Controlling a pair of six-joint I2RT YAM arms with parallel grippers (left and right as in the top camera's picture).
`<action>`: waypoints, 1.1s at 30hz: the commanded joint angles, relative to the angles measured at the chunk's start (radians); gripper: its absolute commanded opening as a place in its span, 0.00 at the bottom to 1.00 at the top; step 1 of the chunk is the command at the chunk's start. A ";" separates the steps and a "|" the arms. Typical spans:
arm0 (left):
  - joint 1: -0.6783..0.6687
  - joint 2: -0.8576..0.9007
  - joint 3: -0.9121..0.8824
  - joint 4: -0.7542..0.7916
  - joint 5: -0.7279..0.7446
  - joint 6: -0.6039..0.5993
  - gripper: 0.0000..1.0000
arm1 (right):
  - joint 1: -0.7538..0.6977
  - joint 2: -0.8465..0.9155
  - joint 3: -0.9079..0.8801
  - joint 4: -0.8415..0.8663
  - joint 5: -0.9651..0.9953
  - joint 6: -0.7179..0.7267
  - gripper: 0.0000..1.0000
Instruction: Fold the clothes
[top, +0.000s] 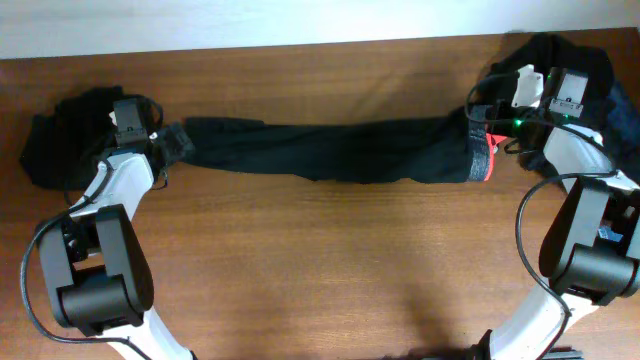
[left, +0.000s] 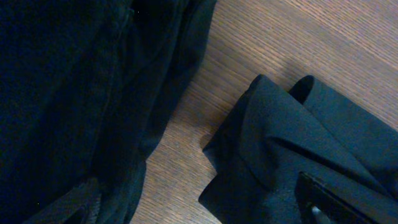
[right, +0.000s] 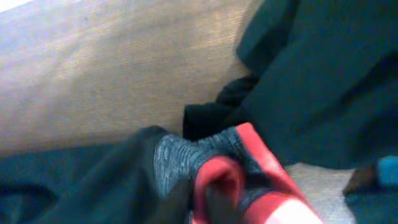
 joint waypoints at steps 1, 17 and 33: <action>-0.004 0.006 0.021 0.001 0.007 0.020 0.99 | 0.003 0.001 0.055 -0.033 0.018 -0.005 0.99; -0.025 0.006 0.114 -0.164 0.012 0.146 0.99 | -0.029 0.001 0.314 -0.567 0.012 0.013 0.99; -0.054 0.006 0.265 -0.379 0.334 0.305 0.99 | -0.027 0.001 0.314 -0.703 -0.085 0.010 0.99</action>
